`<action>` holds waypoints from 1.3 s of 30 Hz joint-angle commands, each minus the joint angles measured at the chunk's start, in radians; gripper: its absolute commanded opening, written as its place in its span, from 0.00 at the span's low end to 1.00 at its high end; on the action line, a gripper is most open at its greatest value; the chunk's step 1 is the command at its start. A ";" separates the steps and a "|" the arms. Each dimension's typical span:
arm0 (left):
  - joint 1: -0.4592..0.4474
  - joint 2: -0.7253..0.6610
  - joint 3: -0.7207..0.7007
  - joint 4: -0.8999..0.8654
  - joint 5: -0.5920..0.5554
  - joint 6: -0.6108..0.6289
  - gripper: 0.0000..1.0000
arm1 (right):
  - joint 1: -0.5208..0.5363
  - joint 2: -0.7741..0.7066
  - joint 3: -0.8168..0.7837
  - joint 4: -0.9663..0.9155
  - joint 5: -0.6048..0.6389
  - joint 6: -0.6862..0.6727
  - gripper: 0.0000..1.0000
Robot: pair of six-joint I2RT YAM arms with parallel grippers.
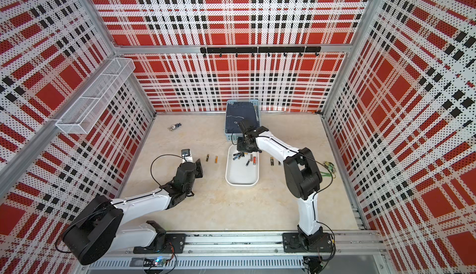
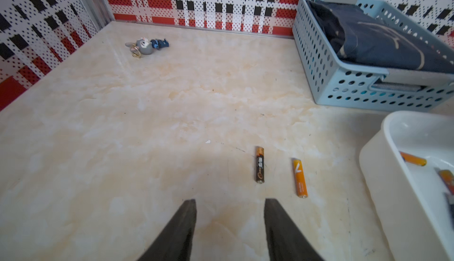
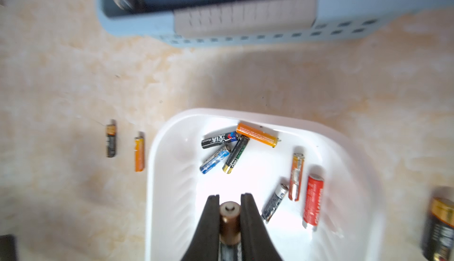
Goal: Take the batteries out of the storage box
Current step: Pick up the battery from the storage box, then place the battery at the center of the board.
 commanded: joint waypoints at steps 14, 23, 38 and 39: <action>-0.162 0.210 0.522 -0.277 0.077 0.093 0.50 | -0.378 -0.190 -0.306 -0.050 0.276 -0.184 0.00; -0.161 0.218 0.518 -0.283 0.139 0.115 0.50 | -0.404 -0.044 -0.327 0.015 0.262 -0.211 0.00; -0.156 0.177 0.472 -0.274 0.180 0.133 0.51 | -0.387 0.025 -0.338 0.060 0.266 -0.275 0.08; -0.156 0.180 0.477 -0.272 0.190 0.132 0.53 | -0.387 0.027 -0.336 0.057 0.265 -0.276 0.12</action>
